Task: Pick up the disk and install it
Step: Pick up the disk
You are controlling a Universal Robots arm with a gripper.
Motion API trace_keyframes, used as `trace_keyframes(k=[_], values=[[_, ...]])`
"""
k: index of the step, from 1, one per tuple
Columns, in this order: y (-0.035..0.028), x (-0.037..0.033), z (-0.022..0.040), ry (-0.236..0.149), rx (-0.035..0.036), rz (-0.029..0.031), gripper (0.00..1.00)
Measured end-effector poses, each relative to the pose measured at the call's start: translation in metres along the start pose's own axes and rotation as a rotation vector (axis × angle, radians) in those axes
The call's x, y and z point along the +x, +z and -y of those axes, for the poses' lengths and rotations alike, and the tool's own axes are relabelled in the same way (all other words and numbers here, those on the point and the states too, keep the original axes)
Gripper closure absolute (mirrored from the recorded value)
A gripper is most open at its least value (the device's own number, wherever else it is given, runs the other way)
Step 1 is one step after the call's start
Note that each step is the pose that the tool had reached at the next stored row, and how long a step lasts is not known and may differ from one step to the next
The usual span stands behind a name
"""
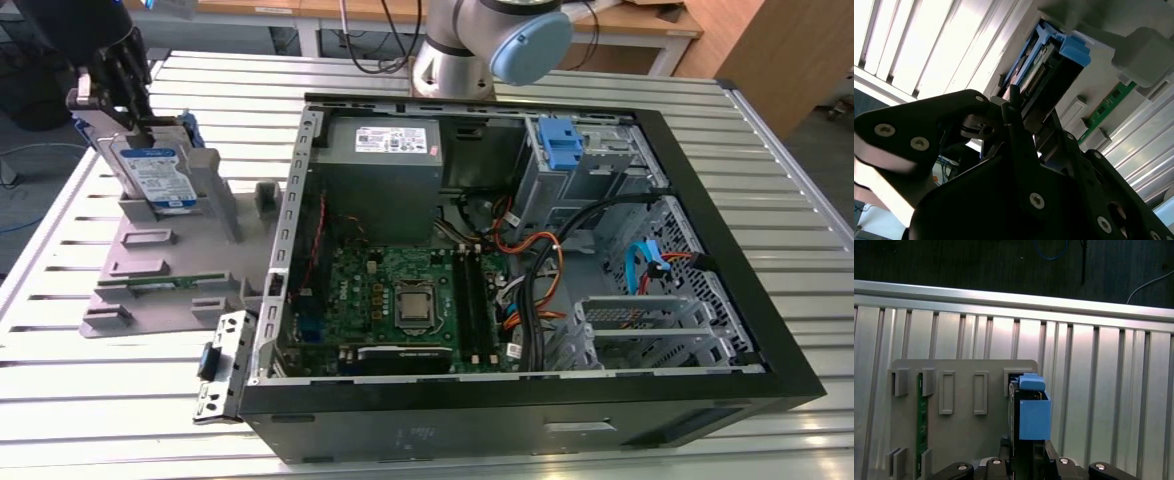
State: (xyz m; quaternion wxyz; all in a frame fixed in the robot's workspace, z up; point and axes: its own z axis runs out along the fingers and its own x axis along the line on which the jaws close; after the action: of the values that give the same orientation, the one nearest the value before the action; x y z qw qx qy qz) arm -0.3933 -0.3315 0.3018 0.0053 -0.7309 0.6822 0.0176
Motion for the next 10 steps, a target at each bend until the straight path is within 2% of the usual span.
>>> trace_keyframes(k=[5, 10], values=[[0.0, 0.0001, 0.0, 0.003, 0.0001, 0.0, 0.65], [0.0004, 0.0002, 0.0, 0.088, 0.0025, -0.0026, 0.65]])
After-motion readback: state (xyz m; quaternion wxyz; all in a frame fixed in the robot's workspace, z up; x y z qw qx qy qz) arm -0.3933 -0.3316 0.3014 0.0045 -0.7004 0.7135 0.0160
